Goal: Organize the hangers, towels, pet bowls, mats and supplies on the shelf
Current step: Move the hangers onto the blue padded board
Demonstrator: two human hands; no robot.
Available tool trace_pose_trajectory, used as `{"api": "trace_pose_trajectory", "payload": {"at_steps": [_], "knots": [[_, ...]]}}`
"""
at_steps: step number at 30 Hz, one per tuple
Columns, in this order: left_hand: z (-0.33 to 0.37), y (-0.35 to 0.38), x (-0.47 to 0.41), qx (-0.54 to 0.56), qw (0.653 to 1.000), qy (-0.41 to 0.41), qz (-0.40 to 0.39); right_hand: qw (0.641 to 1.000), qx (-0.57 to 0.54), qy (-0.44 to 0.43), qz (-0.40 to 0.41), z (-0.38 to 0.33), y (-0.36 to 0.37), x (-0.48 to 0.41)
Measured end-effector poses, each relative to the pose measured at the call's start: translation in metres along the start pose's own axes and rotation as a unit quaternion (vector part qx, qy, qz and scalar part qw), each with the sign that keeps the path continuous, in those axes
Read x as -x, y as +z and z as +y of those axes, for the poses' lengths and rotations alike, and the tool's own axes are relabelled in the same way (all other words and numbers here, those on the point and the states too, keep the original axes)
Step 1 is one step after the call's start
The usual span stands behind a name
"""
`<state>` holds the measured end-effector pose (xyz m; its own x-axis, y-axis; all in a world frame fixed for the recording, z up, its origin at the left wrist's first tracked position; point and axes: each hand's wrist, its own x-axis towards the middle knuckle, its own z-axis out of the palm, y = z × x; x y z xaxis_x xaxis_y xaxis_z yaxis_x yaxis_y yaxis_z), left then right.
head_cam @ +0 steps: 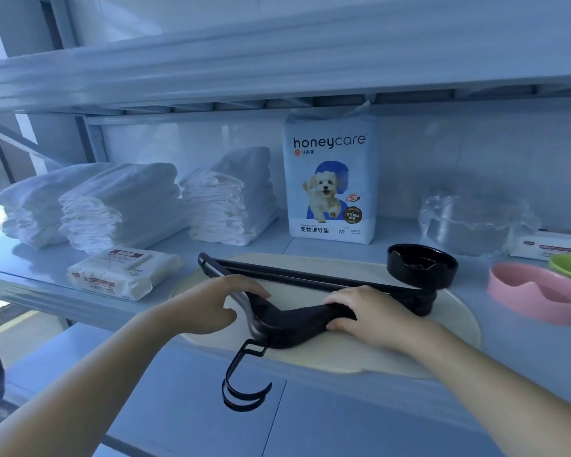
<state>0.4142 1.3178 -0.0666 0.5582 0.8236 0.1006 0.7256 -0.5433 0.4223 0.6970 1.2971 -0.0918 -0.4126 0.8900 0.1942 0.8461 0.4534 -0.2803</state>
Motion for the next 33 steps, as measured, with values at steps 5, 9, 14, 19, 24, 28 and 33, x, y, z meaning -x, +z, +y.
{"api": "trace_pose_trajectory", "payload": {"at_steps": [5, 9, 14, 19, 24, 28, 33], "knots": [[0.034, -0.002, -0.006, 0.02, 1.0, 0.02, -0.008, 1.0, 0.012, 0.022, 0.008, -0.005, -0.001, 0.007], [0.07, 0.007, -0.022, -0.061, 0.996, 0.044, -0.053, 0.999, 0.013, 0.026, 0.023, -0.01, -0.005, 0.013], [0.079, 0.026, -0.036, -0.153, 0.984, 0.013, -0.088, 0.997, -0.013, 0.039, 0.061, 0.009, -0.022, 0.026], [0.081, 0.038, -0.036, -0.185, 0.979, -0.001, -0.083, 0.992, 0.008, 0.128, -0.002, 0.036, -0.034, 0.04], [0.083, 0.044, -0.035, -0.206, 0.977, -0.016, -0.045, 0.99, 0.008, 0.14, -0.026, 0.042, -0.036, 0.043], [0.078, 0.045, -0.034, -0.182, 0.983, -0.018, -0.03, 0.986, 0.01, 0.161, -0.032, 0.049, -0.037, 0.046], [0.077, 0.045, -0.034, -0.174, 0.984, -0.008, -0.027, 0.985, 0.034, 0.167, -0.017, 0.049, -0.036, 0.058]]}}
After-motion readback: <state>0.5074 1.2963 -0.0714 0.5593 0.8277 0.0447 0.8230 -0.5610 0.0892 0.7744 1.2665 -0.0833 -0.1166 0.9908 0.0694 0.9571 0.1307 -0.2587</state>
